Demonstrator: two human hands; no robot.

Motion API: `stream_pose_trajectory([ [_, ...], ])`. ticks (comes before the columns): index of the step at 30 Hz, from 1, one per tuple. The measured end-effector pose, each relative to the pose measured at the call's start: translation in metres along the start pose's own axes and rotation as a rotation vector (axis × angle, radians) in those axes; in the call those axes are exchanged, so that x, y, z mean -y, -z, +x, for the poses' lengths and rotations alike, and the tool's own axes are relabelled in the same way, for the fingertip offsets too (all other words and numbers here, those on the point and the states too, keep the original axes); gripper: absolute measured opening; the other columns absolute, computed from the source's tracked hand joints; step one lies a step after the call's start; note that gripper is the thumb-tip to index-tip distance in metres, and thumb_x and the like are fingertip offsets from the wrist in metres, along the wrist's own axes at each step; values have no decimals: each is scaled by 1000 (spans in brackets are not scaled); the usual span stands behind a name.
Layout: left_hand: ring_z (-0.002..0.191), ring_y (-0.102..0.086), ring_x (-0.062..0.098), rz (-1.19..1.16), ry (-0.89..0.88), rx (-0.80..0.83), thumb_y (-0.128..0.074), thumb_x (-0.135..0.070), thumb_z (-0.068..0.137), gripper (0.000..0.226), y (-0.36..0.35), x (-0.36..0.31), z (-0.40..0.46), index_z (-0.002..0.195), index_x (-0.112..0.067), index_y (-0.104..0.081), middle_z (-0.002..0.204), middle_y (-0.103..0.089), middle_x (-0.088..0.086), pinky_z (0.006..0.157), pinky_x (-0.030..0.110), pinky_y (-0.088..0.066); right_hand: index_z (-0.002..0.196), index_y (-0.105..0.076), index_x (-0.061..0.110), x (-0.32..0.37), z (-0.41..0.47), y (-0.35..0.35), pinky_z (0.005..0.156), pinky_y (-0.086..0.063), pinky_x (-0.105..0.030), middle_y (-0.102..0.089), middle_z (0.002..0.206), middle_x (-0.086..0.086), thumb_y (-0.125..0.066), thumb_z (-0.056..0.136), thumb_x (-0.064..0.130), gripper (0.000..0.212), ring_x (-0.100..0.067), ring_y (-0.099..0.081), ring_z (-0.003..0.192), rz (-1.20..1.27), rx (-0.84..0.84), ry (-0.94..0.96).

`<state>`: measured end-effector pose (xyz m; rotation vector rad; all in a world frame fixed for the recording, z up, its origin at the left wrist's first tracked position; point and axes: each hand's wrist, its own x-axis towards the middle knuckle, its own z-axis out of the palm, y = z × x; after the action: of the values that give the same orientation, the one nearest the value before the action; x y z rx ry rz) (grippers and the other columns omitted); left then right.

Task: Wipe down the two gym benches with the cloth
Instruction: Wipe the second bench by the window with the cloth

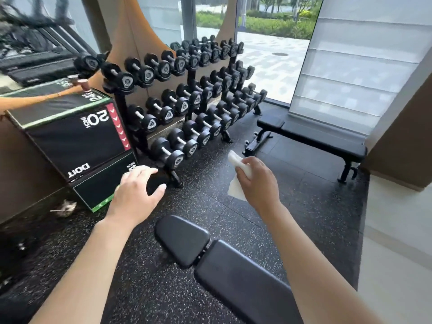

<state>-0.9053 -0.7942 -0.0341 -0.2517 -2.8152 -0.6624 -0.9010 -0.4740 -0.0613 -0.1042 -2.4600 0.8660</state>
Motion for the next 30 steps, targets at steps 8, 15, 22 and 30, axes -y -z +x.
stream_pose_trajectory([
  [8, 133, -51, 33, 56, 42, -37, -71, -40, 95, 49, 70, 153, 9, 138, -17, -63, 143, -58, 3, 109, 58, -46, 113, -61, 31, 131, 9, -115, 60, -35, -18, -60, 102, 18, -56, 98, 46, 22, -5, -54, 74, 9, 25, 49],
  [15, 132, -50, 31, 23, 90, -54, -70, -41, 95, 49, 105, 254, 21, 138, -19, -61, 143, -58, 2, 110, 57, -47, 116, -64, 27, 215, 16, -193, 64, -28, -8, -63, 106, 15, -57, 99, 43, 24, -4, -49, 75, -16, 74, 105],
  [22, 133, -50, 31, 3, 148, -47, -66, -42, 96, 51, 116, 316, 37, 140, -17, -60, 145, -57, 3, 111, 56, -45, 113, -63, 29, 253, 35, -245, 65, -37, -27, -64, 104, 16, -57, 99, 43, 20, -7, -54, 78, 13, 152, 132],
  [30, 134, -48, 30, 50, 205, -51, -67, -42, 96, 50, 113, 364, 76, 140, -19, -60, 145, -57, 1, 111, 53, -44, 110, -62, 30, 263, 82, -313, 65, -38, -28, -61, 101, 18, -58, 99, 43, 18, -5, -54, 76, 63, 196, 142],
])
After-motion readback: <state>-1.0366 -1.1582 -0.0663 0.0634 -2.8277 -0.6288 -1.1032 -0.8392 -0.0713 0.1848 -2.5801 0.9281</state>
